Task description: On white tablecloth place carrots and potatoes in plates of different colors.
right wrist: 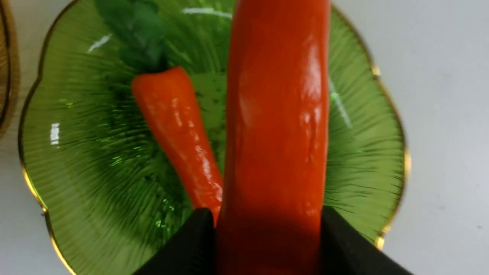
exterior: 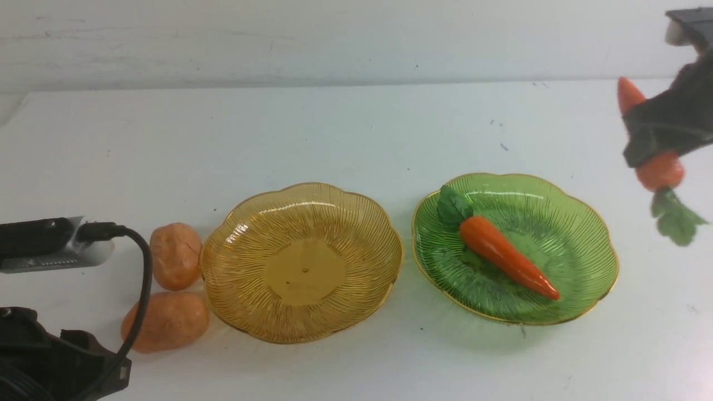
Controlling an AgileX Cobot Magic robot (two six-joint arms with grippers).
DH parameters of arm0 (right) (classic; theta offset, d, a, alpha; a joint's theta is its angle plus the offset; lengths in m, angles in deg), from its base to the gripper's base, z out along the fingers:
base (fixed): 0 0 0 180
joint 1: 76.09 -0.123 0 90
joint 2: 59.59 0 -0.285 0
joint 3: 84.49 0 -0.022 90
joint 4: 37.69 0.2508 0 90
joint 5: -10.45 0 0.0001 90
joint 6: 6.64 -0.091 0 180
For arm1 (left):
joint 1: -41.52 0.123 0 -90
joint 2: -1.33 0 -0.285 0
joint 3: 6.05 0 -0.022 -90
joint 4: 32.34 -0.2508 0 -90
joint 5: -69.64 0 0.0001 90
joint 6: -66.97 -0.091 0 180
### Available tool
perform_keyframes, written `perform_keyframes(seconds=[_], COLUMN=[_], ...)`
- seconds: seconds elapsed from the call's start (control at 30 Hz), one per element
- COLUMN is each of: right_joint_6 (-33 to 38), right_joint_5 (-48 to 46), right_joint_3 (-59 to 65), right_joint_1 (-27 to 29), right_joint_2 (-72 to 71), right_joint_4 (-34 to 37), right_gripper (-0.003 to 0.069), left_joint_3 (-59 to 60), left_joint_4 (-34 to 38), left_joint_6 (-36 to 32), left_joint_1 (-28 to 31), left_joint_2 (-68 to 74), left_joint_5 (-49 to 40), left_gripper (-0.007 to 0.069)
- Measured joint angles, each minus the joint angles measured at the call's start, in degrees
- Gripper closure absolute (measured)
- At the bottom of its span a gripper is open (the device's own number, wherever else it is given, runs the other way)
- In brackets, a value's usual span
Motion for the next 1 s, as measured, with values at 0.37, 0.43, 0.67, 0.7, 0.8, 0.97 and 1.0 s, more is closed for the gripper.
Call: perform_keyframes(seconds=[0.37, 0.43, 0.67, 0.7, 0.8, 0.97, 1.0], right_joint_6=[-1.6, -2.6, -7.0, -7.5, -8.4, -8.4, -8.4], right_joint_5=[2.0, 1.0, 0.6, 0.6, 0.6, 0.2, -0.1], right_joint_3=[0.1, 0.1, 0.1, 0.1, 2.1, 13.8, 16.0], right_joint_1=[-9.0, -9.1, -8.7, -8.4, -6.9, -6.7, -6.7], right_joint_2=[8.3, 9.0, 7.2, 6.2, -1.1, -18.5, -21.4], right_joint_4=[-8.5, -10.3, -13.2, -12.2, -6.8, -5.8, -5.8], right_gripper=[0.0146, 0.009, 0.0109, 0.0134, 0.0393, 0.0657, 0.0664], left_joint_3=[0.0, 0.0, -2.7, -4.4, -9.3, -11.2, -11.3], left_joint_4=[0.0, -0.1, -3.3, -4.2, -6.1, -5.7, -5.8], left_joint_6=[0.0, 0.0, 1.1, 1.6, 2.4, 4.9, 5.8], left_joint_1=[0.0, 0.0, 0.0, 0.0, 0.0, 0.0, 0.0], left_joint_2=[0.0, 0.0, 0.8, 1.5, 4.5, 13.8, 16.5], left_joint_5=[2.9, 2.9, 4.2, 4.0, 2.4, 1.4, 1.8], left_gripper=[0.0383, 0.0373, 0.0284, 0.0259, 0.0183, 0.0102, 0.0092])
